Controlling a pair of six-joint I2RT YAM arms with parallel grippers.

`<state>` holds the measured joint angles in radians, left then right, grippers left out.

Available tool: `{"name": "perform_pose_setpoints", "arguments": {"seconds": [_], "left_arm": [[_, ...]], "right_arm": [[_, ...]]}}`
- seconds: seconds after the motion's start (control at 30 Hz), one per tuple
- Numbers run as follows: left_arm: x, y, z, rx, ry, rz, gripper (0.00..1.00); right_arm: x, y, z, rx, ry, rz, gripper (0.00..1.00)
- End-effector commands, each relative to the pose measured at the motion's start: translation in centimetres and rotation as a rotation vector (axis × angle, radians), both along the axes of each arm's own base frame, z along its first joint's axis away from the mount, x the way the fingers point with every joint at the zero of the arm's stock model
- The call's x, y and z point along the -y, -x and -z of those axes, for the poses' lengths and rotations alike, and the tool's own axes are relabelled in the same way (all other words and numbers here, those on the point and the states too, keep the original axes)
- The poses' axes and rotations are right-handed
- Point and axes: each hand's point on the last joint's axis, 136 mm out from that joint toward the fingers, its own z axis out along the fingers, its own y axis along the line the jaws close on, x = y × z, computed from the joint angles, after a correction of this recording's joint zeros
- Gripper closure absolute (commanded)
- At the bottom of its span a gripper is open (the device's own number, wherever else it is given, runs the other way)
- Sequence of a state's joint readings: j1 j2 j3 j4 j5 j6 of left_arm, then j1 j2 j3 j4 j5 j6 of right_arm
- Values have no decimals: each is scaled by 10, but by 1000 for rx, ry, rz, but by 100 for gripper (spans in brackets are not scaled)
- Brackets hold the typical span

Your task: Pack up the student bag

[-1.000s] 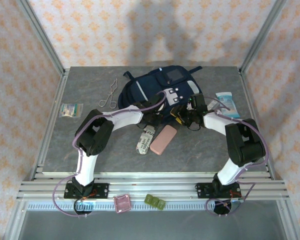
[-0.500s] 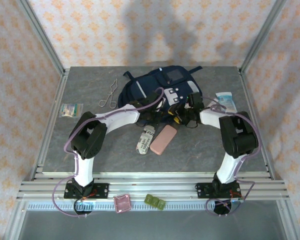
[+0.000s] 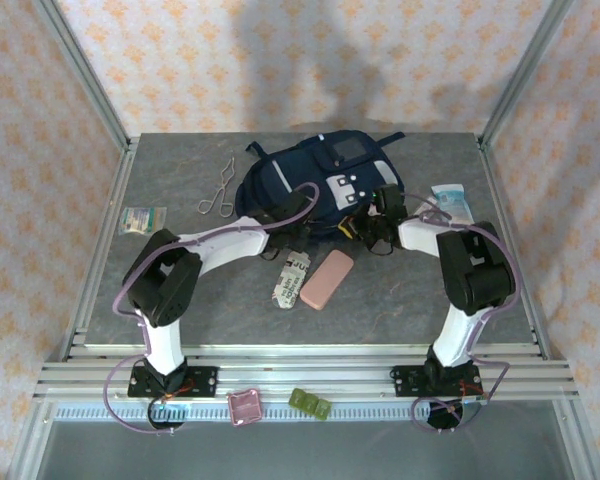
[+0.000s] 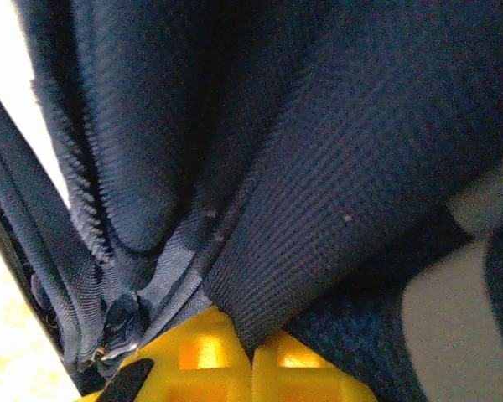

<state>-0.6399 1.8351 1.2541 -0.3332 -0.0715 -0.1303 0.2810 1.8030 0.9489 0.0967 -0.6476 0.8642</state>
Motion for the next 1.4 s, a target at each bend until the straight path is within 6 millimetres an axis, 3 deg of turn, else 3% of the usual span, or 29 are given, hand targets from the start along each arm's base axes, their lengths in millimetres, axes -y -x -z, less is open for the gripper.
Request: {"name": "perform_pose_setpoints", "arguments": {"seconds": [0.0, 0.1, 0.2, 0.4, 0.57, 0.67, 0.73, 0.8, 1.1, 1.37], "left_arm": [[-67, -25, -32, 125, -80, -192, 100], [-88, -30, -40, 145, -70, -244, 100], [-87, -27, -44, 133, -44, -224, 100], [-35, 5, -52, 95, 65, -62, 100], [12, 24, -56, 61, 212, 37, 100], [37, 25, -62, 71, 274, 67, 100], [51, 20, -69, 106, 307, 71, 100], [59, 14, -72, 125, 337, 70, 100], [78, 1, -76, 124, 356, 91, 100], [79, 8, -82, 130, 379, 107, 100]], "right_arm": [[59, -11, 15, -8, 141, 191, 100], [63, -13, 11, 5, 136, 199, 100], [63, -18, 5, 24, 140, 188, 100], [67, -38, -16, 81, 167, 171, 100], [74, -70, -34, 129, 223, 155, 99], [75, -78, -42, 126, 246, 144, 75], [69, -71, -51, 126, 197, 132, 61], [61, -57, -60, 118, 138, 115, 56], [5, 21, -83, 106, -104, -11, 52], [-25, 20, -85, 101, -214, -43, 57]]}}
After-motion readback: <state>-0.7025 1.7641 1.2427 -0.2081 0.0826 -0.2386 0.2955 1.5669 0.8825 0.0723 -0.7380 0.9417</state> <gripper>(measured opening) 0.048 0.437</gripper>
